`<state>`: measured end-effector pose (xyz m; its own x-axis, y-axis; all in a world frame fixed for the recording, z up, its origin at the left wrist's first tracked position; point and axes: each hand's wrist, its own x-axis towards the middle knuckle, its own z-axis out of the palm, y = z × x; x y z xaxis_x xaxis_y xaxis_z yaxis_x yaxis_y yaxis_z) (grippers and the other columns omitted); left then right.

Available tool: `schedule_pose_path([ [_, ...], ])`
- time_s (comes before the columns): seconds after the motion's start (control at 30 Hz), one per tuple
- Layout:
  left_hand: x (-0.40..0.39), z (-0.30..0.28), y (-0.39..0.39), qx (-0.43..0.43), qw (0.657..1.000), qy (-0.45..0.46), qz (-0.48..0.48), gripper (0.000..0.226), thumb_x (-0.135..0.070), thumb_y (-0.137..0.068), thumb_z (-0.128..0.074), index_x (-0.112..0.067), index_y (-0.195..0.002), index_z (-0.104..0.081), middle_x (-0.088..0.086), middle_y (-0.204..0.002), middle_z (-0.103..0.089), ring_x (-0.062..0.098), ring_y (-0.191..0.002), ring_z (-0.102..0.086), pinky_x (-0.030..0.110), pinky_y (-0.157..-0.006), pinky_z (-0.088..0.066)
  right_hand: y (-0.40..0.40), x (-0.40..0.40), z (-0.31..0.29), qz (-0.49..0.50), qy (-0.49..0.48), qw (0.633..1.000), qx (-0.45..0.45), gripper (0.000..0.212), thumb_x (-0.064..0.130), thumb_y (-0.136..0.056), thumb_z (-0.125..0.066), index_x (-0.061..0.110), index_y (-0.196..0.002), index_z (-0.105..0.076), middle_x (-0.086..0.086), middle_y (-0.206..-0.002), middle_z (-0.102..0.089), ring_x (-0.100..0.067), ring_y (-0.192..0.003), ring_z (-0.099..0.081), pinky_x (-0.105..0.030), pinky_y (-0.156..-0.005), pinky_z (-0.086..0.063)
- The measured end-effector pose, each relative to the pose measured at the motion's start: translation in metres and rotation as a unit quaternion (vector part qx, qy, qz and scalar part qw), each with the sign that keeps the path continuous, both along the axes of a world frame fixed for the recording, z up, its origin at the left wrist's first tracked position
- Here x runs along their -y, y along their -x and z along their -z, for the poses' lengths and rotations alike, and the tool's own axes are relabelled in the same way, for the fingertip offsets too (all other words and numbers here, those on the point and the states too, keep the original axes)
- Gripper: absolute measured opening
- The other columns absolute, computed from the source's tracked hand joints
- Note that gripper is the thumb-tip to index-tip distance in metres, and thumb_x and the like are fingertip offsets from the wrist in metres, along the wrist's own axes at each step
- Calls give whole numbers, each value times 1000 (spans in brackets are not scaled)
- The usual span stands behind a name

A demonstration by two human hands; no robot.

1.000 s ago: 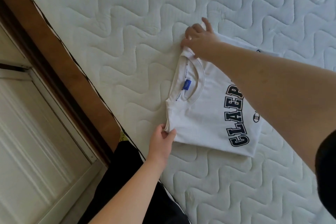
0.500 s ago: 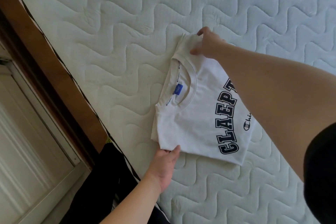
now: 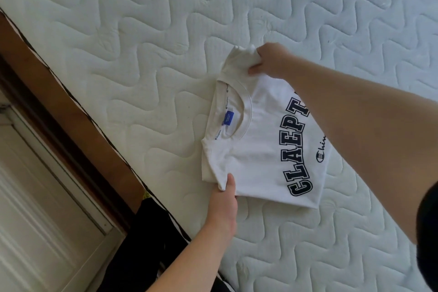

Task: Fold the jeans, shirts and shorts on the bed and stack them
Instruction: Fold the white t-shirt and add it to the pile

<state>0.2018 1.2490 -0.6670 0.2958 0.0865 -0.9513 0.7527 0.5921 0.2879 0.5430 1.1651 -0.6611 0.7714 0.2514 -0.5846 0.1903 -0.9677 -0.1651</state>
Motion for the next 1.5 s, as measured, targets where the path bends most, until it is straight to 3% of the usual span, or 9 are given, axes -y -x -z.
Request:
schedule_pose_path([
  [0.13, -18, -10, -13, 49, 998, -28, 8, 11, -34, -98, -58, -31, -108, -63, -17, -103, -73, 4, -102, -67, 26, -93, -48, 22, 25, -26, 89, -84, 992, 41, 33, 42, -84, -72, 12, -87, -60, -2, -78, -54, -24, -73, -51, -32, -67, -35],
  [0.37, -76, -52, -63, 179, 967, -124, 133, 29, -44, -92, -63, -24, -113, -66, -5, -107, -73, 13, -105, -66, 35, -96, -50, 117, 86, -98, 224, -166, 950, 138, 27, 39, -92, -64, 15, -103, -65, 1, -70, -62, -20, -62, -57, -28, -55, -37],
  [0.5, -108, -96, -96, 265, 911, -198, 247, 31, -62, -78, -59, -34, -87, -68, 1, -82, -71, 4, -72, -59, 30, -71, -46, 184, 96, -139, 317, -209, 912, 154, 36, 33, -91, -67, 26, -60, -50, 14, -46, -44, -4, -45, -40, -17, -45, -30],
  [0.6, -115, -137, -109, 342, 886, -189, 251, 28, -61, -74, -67, -35, -84, -71, -9, -74, -63, 3, -71, -50, 28, -68, -41, 224, 102, -170, 400, -248, 868, 156, 37, 38, -90, -66, 10, -67, -57, 5, -58, -51, -12, -55, -42, -18, -49, -33],
  [0.8, -127, -237, -127, 427, 840, -177, 282, 19, -49, -79, -72, -32, -88, -74, -9, -83, -65, 6, -82, -57, 32, -78, -46, 287, 93, -259, 483, -328, 794, 171, 13, 37, -92, -63, 41, -82, -68, 35, -84, -68, 16, -80, -60, -20, -69, -46],
  [0.93, -122, -307, -143, 466, 783, -194, 364, 18, -48, -87, -64, -40, -101, -71, -15, -99, -72, -1, -95, -64, 23, -80, -48, 328, 83, -318, 512, -381, 741, 209, 19, 36, -86, -65, 52, -78, -72, 29, -79, -70, 14, -75, -62, -4, -63, -44],
  [1.03, -117, -350, -147, 469, 748, -199, 425, 10, -43, -90, -64, -48, -96, -70, -22, -96, -72, -9, -88, -65, 11, -67, -50, 360, 77, -347, 542, -382, 719, 207, 11, 31, -85, -71, 29, -76, -76, 7, -77, -74, 3, -70, -62, -23, -63, -51],
  [1.2, -109, -400, -134, 445, 724, -144, 507, 19, -55, -81, -66, -40, -90, -75, -13, -94, -75, -1, -83, -69, 20, -71, -47, 402, 76, -388, 585, -372, 684, 225, 34, 37, -80, -76, 6, -68, -67, -3, -66, -65, -11, -65, -56, -40, -62, -47],
  [1.5, -97, -427, -139, 447, 723, -28, 527, 43, -55, -73, -75, -21, -99, -76, 8, -107, -74, 23, -99, -71, 34, -80, -53, 457, 48, -432, 680, -403, 527, 312, 26, 48, -63, -80, 35, -85, -76, 7, -88, -76, -9, -83, -72, -32, -73, -58],
])
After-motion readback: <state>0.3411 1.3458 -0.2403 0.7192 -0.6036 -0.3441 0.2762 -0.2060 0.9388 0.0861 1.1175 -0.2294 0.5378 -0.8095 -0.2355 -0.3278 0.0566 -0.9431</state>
